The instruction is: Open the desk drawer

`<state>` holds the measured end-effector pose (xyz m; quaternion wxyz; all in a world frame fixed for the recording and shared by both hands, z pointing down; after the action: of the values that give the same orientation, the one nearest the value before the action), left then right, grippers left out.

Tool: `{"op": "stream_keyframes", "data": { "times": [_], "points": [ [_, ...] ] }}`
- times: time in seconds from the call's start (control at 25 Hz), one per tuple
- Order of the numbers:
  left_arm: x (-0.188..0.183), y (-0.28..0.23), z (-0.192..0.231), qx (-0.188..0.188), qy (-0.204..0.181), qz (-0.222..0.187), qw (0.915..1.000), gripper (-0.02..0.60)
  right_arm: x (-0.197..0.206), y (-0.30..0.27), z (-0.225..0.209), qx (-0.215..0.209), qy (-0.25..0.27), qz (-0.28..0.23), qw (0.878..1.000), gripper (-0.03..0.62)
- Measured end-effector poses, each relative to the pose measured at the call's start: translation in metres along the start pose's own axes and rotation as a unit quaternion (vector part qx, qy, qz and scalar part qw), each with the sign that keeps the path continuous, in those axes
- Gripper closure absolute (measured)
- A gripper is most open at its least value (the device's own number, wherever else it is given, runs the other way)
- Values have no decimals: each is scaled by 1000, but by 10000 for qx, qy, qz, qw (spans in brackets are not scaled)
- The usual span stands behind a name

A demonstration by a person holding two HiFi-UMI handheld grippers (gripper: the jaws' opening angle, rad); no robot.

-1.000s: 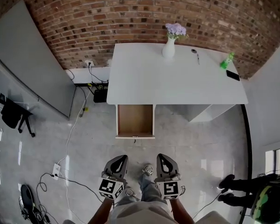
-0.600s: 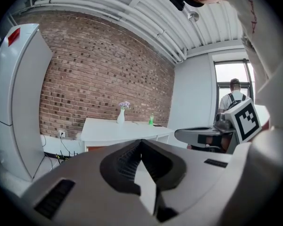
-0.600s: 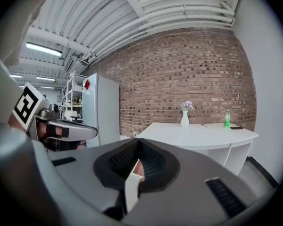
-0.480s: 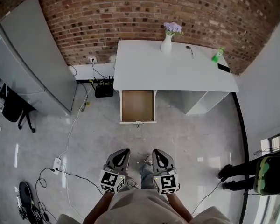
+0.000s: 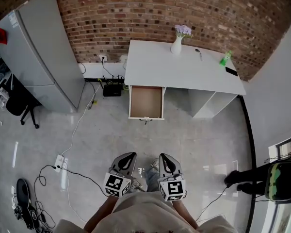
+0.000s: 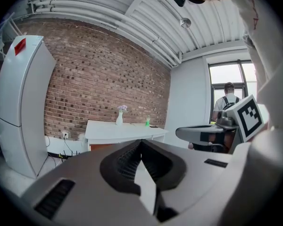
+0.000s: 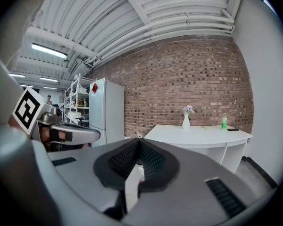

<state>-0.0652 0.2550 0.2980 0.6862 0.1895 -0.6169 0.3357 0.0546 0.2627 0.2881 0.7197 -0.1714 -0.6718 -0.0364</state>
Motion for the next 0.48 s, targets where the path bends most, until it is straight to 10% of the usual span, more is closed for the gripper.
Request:
{"op": "stream_keyframes", "data": {
  "times": [0.48],
  "points": [
    [-8, 17, -24, -276, 5, -133, 9995, 569, -19, 28, -13, -120, 183, -184, 9996, 577]
  ]
}}
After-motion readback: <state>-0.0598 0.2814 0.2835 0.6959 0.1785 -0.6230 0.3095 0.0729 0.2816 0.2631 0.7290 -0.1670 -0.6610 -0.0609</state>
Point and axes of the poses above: the fingertips, and each gripper's own axes: y backward along the fingers, z to its left, x out of its underside, the point moved 1 cm from there along y, backward along the fingers, and after that the axes turned 7 degrees about x, right-handed, at the moved point
